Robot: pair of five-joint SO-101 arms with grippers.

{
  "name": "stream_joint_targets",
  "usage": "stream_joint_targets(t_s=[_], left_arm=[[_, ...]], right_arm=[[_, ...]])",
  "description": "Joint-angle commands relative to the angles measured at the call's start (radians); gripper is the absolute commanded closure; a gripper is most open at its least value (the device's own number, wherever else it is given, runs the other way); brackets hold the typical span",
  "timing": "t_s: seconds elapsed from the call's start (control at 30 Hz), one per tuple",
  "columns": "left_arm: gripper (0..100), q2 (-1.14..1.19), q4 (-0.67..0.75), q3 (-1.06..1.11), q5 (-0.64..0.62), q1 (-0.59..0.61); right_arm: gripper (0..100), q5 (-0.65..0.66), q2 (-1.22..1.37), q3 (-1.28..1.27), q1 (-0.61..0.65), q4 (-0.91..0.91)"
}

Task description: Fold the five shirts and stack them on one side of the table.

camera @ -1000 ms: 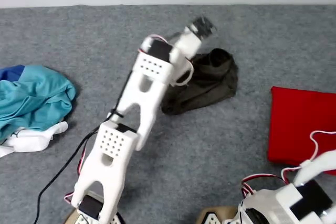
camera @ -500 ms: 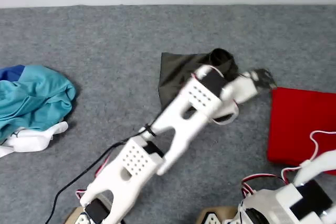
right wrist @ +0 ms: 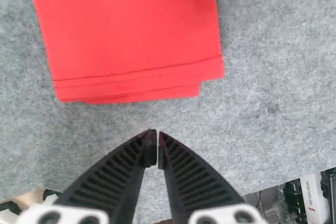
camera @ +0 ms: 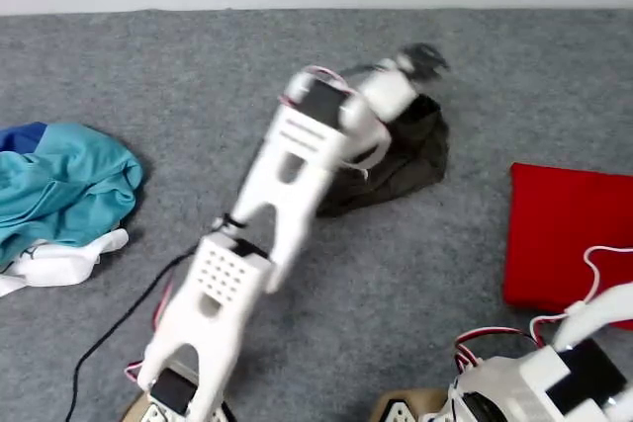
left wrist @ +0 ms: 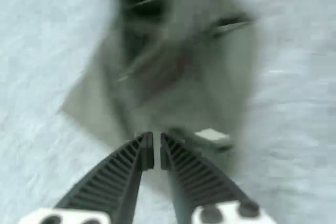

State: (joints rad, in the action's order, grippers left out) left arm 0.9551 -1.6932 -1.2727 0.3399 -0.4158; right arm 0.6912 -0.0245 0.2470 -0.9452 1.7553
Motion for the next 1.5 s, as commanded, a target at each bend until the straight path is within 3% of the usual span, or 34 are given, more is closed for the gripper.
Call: stream_joint_targets(t_s=[0.0,0.17,0.47,0.7,0.87,1.1,1.33,1.47], left_arm=[[97,-0.014,0.092,0.067,0.008,0.078],[97,-0.014,0.216,0.257,0.012,0.064],[97,-0.014,0.331,0.375,0.014,-0.103],[97,-0.029,0.276,0.361,0.014,-0.272],[97,-0.054,0.135,0.237,0.014,-0.348],[97,-0.063,-0.025,-0.088,0.008,-0.23],[97,0.063,0.028,-0.16,0.008,-0.044],[97,0.203,0.037,-0.163,0.012,-0.029]], right_arm=[[98.8,0.009,-0.051,0.006,-0.01,0.038],[98.8,0.009,-0.051,0.006,-0.01,0.038],[98.8,0.009,-0.051,0.006,-0.012,0.038],[98.8,0.009,-0.051,0.006,-0.012,0.038],[98.8,0.009,-0.051,0.006,-0.012,0.038],[98.8,0.009,-0.051,0.006,-0.012,0.038],[98.8,0.009,-0.048,0.006,-0.01,0.038],[98.8,0.009,-0.045,0.005,-0.01,0.038]])
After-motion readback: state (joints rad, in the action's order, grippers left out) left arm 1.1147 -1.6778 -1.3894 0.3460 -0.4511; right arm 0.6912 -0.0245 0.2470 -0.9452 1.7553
